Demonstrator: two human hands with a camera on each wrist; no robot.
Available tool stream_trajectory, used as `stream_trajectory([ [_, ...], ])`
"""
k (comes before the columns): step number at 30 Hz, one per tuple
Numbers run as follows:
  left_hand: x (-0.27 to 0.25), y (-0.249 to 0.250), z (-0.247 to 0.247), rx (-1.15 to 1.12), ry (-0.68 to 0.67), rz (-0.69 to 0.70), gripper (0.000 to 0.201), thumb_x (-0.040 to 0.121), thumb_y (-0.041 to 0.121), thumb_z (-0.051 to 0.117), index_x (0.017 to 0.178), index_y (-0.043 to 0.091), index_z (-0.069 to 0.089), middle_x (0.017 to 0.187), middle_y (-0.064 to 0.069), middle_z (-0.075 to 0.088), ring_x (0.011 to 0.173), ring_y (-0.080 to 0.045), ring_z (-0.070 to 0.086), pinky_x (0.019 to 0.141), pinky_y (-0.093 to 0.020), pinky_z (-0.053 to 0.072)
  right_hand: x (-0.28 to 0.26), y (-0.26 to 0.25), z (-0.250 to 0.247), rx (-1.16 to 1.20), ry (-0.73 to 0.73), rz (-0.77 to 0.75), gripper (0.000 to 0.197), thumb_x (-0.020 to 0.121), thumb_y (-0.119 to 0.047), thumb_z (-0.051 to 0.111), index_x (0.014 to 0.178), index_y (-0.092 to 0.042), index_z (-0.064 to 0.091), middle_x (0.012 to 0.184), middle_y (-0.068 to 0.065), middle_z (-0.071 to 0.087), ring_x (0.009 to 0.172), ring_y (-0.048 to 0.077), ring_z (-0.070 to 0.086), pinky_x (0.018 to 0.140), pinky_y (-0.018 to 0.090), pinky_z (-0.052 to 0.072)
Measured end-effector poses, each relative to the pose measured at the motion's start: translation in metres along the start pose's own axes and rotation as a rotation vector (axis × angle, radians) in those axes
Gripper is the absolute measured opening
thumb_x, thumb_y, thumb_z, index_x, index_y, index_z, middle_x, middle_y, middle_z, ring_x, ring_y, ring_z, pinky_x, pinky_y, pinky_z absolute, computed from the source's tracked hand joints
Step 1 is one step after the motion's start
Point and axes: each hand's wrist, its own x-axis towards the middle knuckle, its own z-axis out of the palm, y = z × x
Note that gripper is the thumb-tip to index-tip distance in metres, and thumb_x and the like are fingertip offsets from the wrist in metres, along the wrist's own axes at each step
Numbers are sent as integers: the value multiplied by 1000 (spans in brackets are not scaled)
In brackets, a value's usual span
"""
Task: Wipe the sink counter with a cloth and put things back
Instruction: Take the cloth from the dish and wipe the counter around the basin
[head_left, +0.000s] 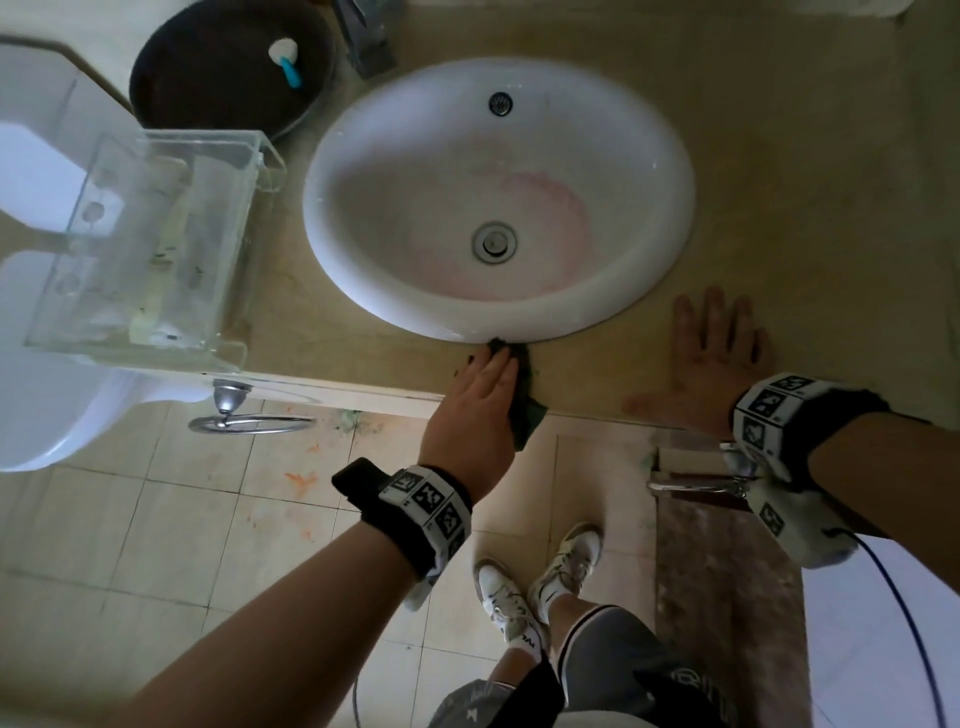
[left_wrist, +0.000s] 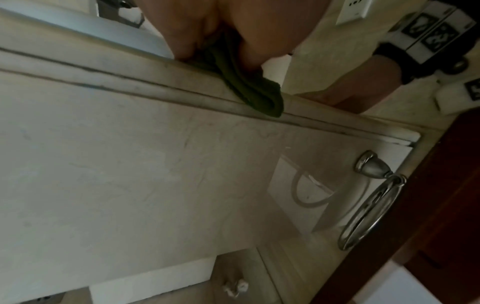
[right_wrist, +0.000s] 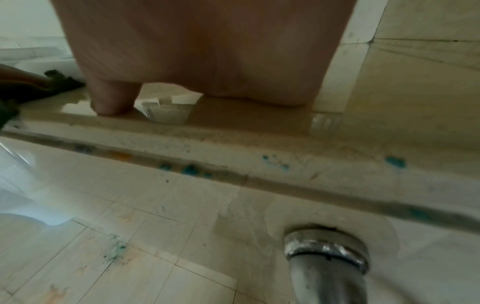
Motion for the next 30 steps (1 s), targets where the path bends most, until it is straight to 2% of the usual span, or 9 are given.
stream_trajectory([
  [4, 7, 15, 3, -47, -16, 44, 69, 87, 40, 15, 141, 5, 40, 149, -10, 36, 142, -24, 27, 117, -30, 9, 0, -1, 0, 10, 12, 2, 134, 58, -86, 52, 145, -23, -29, 152, 9, -36, 140, 38, -29, 116, 54, -7],
  [9, 18, 24, 1, -84, -116, 137, 71, 85, 45, 16, 138, 7, 45, 148, -7, 40, 141, -23, 28, 117, -31, 9, 1, 1, 1, 8, 31, -3, 134, 58, -86, 52, 144, -23, -30, 152, 8, -36, 140, 38, -28, 116, 54, -7],
  [12, 17, 22, 10, -50, -191, 302, 45, 91, 26, 49, 132, 9, 54, 141, -6, 50, 136, -25, 38, 115, -43, 27, 2, 0, 3, 3, 34, 1, 135, 56, -88, 49, 144, -24, -30, 151, 8, -37, 140, 38, -29, 115, 54, -6],
  [14, 7, 19, 15, -51, -223, 448, 49, 79, 2, 67, 127, 10, 59, 134, -5, 57, 130, -25, 46, 106, -45, 40, 4, 1, 2, -5, 42, 6, 135, 54, -91, 47, 143, -25, -30, 151, 7, -36, 141, 38, -28, 115, 54, -6],
  [18, -18, 9, 11, -103, -236, 636, 56, 66, -14, 64, 117, 10, 66, 117, -5, 67, 106, -24, 62, 87, -33, 54, 5, 1, 2, -10, 38, 6, 135, 55, -87, 50, 144, -25, -29, 152, 7, -36, 141, 37, -28, 116, 54, -6],
  [20, -18, 2, -2, -162, -170, 542, 52, 71, -12, 63, 116, 13, 67, 113, -4, 66, 97, -17, 61, 83, -26, 52, 5, 1, 3, -13, 36, 2, 134, 55, -88, 50, 144, -25, -29, 152, 6, -35, 141, 37, -27, 116, 54, -5],
  [22, -9, -8, -21, -256, -29, 332, 44, 75, -9, 59, 114, 11, 66, 112, -8, 63, 89, -16, 60, 77, -22, 50, 3, 2, 2, -14, 30, -3, 133, 57, -88, 49, 144, -25, -30, 152, 7, -35, 141, 37, -28, 116, 54, -5],
  [26, 10, -36, -57, -227, 234, -130, 31, 79, -5, 56, 106, 6, 61, 111, -9, 51, 90, -10, 46, 85, -16, 37, 2, 1, 0, -18, 25, -3, 132, 58, -87, 49, 143, -25, -30, 152, 6, -36, 141, 37, -28, 117, 54, -5],
  [30, 11, -73, -70, -30, 366, -422, 19, 80, 7, 57, 98, 8, 61, 103, -9, 52, 92, -24, 48, 83, -31, 41, 1, 0, -1, -27, 13, 9, 131, 59, -87, 49, 143, -25, -31, 151, 6, -37, 141, 36, -29, 116, 53, -6],
])
